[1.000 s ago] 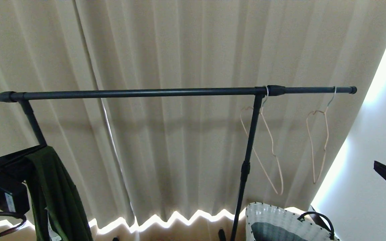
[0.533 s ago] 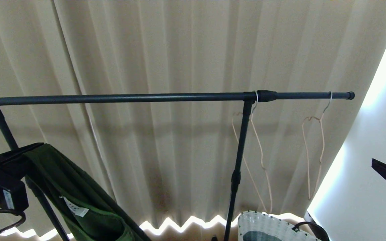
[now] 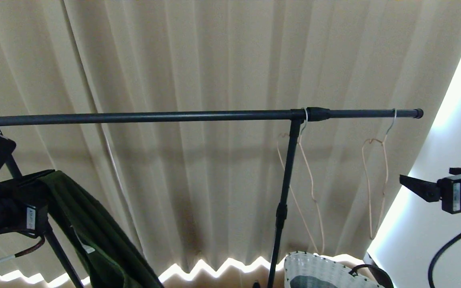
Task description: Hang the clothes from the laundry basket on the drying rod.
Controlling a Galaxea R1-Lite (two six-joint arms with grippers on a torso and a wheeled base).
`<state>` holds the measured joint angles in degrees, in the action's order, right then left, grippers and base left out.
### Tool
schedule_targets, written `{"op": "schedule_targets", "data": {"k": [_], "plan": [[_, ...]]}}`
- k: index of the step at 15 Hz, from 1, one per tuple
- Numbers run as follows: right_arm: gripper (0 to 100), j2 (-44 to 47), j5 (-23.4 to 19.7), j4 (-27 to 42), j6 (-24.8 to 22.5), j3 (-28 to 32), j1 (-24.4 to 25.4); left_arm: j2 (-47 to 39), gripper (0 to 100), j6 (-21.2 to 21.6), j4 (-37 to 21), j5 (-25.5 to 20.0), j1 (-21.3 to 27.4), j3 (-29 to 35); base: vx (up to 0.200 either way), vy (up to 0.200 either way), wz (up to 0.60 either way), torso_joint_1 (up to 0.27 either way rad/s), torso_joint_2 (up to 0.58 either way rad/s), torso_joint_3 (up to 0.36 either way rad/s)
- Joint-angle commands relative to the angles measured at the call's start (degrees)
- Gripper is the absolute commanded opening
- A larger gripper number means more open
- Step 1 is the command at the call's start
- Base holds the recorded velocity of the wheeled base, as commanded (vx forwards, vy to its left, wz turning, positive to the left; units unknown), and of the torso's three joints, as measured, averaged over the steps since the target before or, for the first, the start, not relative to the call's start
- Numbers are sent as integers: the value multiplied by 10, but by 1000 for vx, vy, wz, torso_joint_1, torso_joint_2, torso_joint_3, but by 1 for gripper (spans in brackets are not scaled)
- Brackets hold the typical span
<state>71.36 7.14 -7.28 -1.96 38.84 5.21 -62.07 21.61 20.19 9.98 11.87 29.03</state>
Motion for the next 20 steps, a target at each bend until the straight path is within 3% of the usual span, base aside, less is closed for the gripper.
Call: {"op": "schedule_targets", "data": {"k": [1,8,12,20], "plan": [[100,95,5,-1,37,47,11,-5,0,0,0,-1,0,0,0,0,0,0,0,0],[100,142,40,1,74,56,13,9,0,0,0,-1,3,-5,0,0,0,0,0,0],[100,157,43,1,103,53,13,13,0,0,-1,-1,3,-6,0,0,0,0,0,0],[100,174,43,-2,114,50,9,16,0,0,-1,-1,3,-7,0,0,0,0,0,0]]}}
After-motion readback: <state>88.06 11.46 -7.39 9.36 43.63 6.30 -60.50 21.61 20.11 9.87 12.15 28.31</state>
